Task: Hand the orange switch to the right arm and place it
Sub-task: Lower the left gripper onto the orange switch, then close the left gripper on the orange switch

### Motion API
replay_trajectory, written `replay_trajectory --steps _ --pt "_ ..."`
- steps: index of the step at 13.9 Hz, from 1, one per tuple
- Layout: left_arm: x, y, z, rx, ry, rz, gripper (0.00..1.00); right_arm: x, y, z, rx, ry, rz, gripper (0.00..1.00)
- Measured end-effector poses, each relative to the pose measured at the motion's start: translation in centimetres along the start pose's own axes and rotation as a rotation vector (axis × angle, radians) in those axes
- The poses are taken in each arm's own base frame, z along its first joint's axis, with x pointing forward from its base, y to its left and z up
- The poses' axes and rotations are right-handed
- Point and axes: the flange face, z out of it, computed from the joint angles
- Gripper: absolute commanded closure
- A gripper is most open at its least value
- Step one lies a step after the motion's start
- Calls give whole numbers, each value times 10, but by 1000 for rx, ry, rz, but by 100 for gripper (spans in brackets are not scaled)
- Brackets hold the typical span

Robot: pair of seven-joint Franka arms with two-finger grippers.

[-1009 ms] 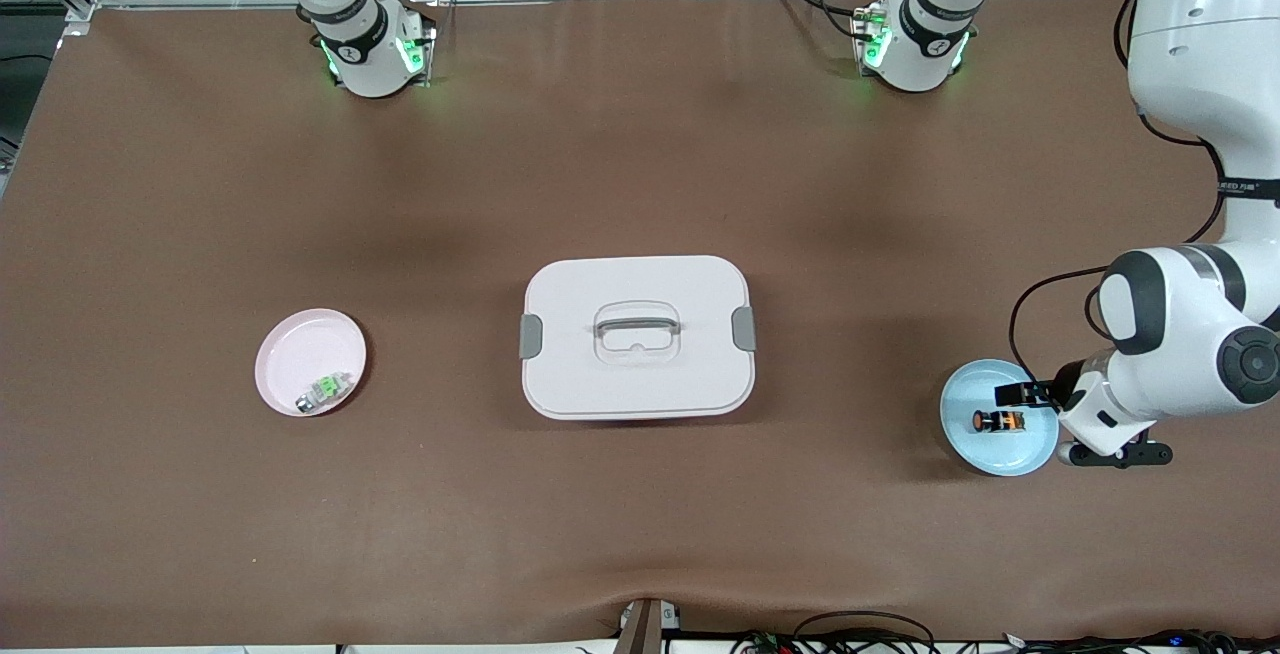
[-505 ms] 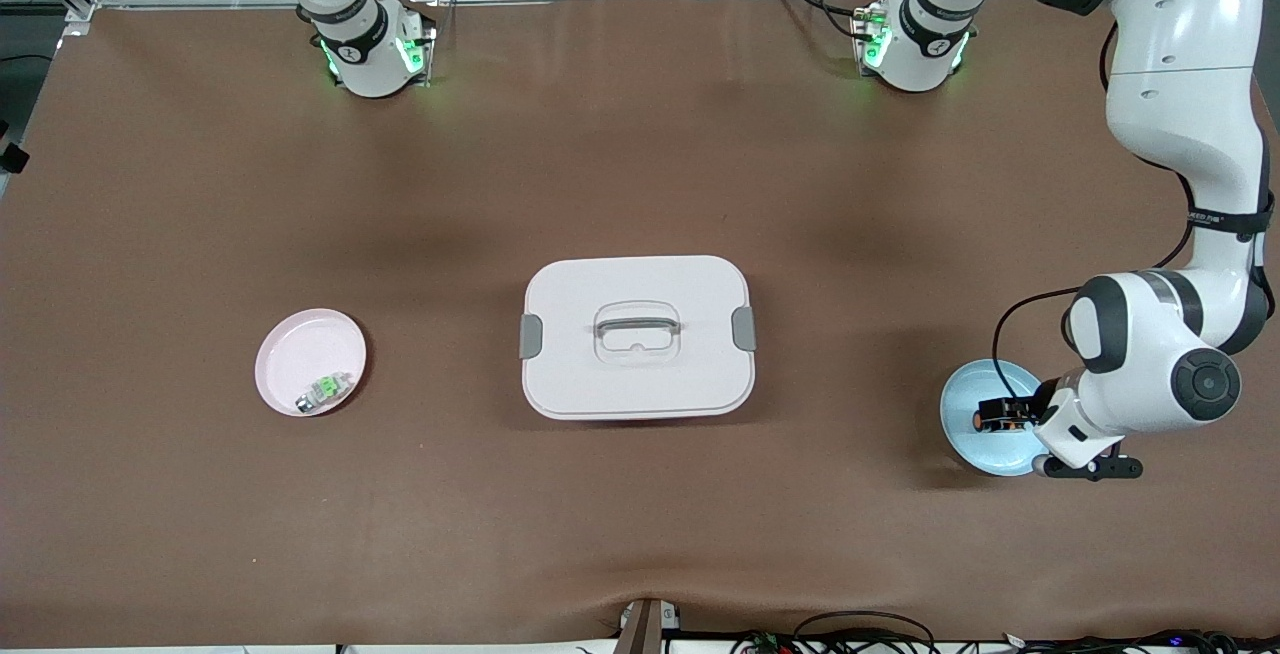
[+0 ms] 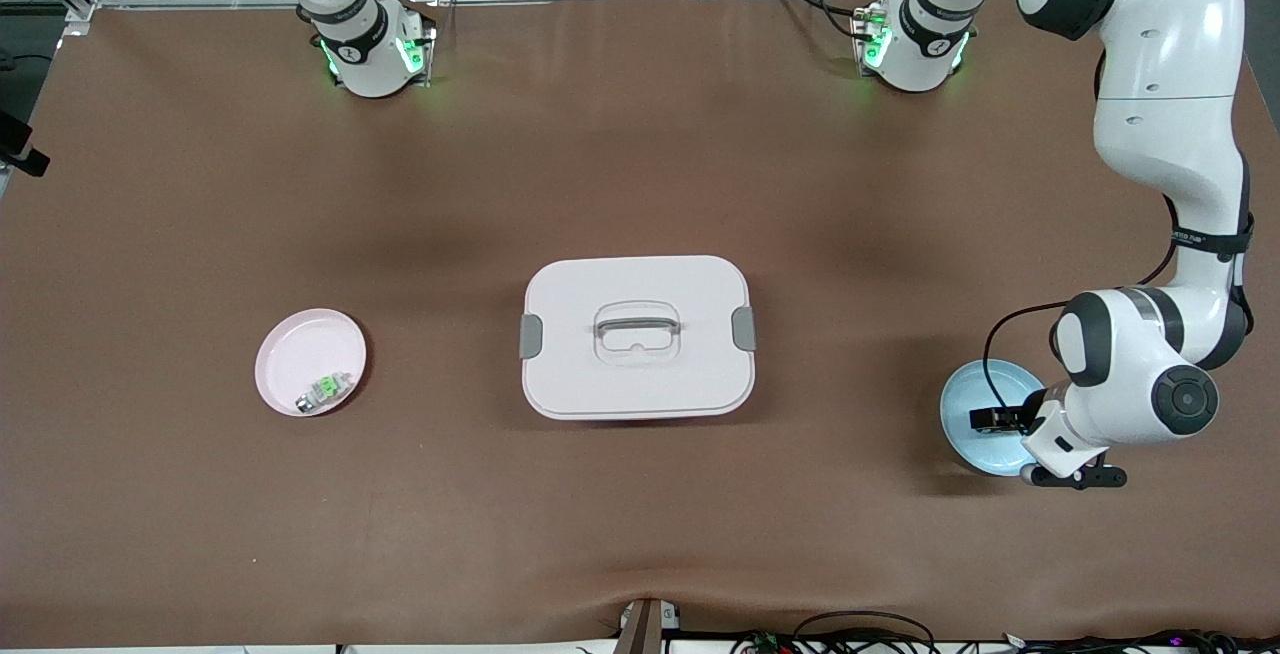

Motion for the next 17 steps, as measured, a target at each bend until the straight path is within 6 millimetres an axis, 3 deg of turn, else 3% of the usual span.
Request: replay_trajectory --steps 17 --pt "0 1 15 1 14 4 0 1 -31 -2 18 9 -55 0"
